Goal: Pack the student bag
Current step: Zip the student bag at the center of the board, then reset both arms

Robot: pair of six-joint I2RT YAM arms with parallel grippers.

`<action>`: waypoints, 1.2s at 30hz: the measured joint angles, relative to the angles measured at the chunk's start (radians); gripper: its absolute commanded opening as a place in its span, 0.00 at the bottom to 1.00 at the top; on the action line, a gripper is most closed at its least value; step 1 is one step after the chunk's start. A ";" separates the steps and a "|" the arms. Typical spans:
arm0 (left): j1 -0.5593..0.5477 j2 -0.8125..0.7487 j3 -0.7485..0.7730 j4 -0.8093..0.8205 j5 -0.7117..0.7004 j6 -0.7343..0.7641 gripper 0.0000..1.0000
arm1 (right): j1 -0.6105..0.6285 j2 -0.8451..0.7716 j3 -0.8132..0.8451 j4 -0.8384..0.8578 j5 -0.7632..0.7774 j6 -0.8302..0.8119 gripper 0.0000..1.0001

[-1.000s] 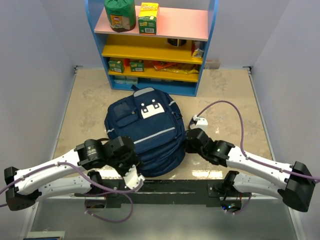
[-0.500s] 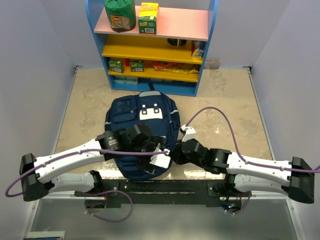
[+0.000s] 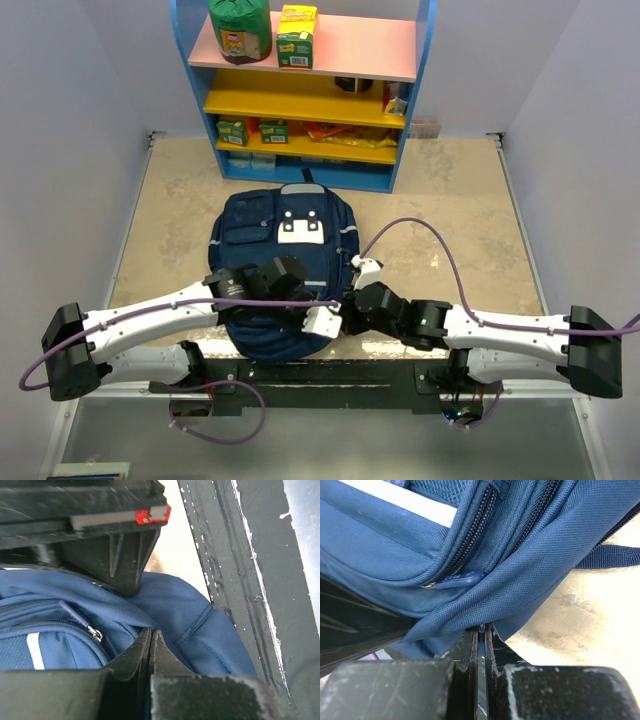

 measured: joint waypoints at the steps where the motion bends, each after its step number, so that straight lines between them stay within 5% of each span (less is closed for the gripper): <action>1: -0.002 0.001 -0.011 0.008 -0.004 0.003 0.00 | 0.000 0.000 -0.001 0.002 0.000 0.001 0.00; 8: -0.004 0.001 -0.023 0.018 0.005 0.059 0.00 | -0.008 -0.027 -0.003 -0.036 0.027 0.028 0.00; 13: 0.002 -0.003 -0.016 -0.022 0.028 0.174 0.00 | -0.169 -0.010 -0.003 -0.051 -0.015 0.011 0.00; 24: 0.003 -0.015 -0.025 -0.167 0.067 0.294 0.00 | -0.313 0.246 0.084 -0.006 -0.016 -0.153 0.00; 25: 0.003 -0.015 -0.025 -0.171 0.067 0.296 0.11 | -0.317 0.257 0.092 -0.005 -0.015 -0.162 0.00; 26: 0.003 -0.015 -0.024 -0.176 0.066 0.298 0.53 | -0.327 0.268 0.102 -0.005 -0.015 -0.171 0.05; 28: 0.003 -0.007 -0.011 -0.185 0.053 0.293 0.76 | -0.341 0.275 0.116 -0.007 -0.016 -0.183 0.30; 29: 0.003 0.003 0.006 -0.201 0.048 0.276 1.00 | -0.345 0.272 0.119 -0.008 -0.012 -0.182 0.43; 32: 0.014 0.066 0.099 -0.235 0.018 0.232 1.00 | -0.362 0.243 0.130 -0.018 0.026 -0.191 0.62; 36: 0.137 0.198 0.365 -0.259 0.005 0.153 1.00 | -0.415 0.193 0.147 -0.045 0.033 -0.196 0.69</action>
